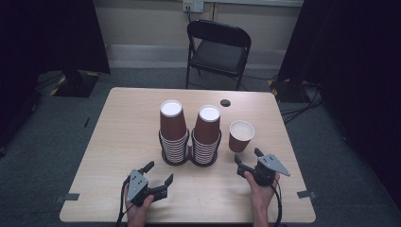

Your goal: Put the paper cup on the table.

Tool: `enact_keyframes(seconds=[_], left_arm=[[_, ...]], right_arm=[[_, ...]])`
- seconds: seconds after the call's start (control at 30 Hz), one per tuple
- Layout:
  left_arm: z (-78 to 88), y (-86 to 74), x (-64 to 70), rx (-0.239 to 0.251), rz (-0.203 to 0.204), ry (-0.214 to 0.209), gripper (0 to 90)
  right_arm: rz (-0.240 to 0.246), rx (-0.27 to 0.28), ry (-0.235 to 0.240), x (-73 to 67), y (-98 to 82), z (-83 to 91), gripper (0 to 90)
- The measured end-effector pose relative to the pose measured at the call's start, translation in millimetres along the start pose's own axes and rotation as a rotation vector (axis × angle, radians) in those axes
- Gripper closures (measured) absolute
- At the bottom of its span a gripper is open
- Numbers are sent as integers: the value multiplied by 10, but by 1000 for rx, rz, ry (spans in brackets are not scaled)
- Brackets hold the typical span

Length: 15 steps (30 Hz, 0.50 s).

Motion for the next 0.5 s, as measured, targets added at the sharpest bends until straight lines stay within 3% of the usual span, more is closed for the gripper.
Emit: enact_keyframes(seconds=[0.5], left_arm=[[11,-14,-34,-14,28,32,160]], right_arm=[[5,63,108,-445,-28,289,158]])
Point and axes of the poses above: each handheld gripper's, and its own axes: z roughly backward along the jaws, y roughly out of its top, x roughly to its right, the point moved 9 cm from there along -z, roughly forward along the jaws, and after that the axes turned 12 degrees about -y, right-handed, at the moved point
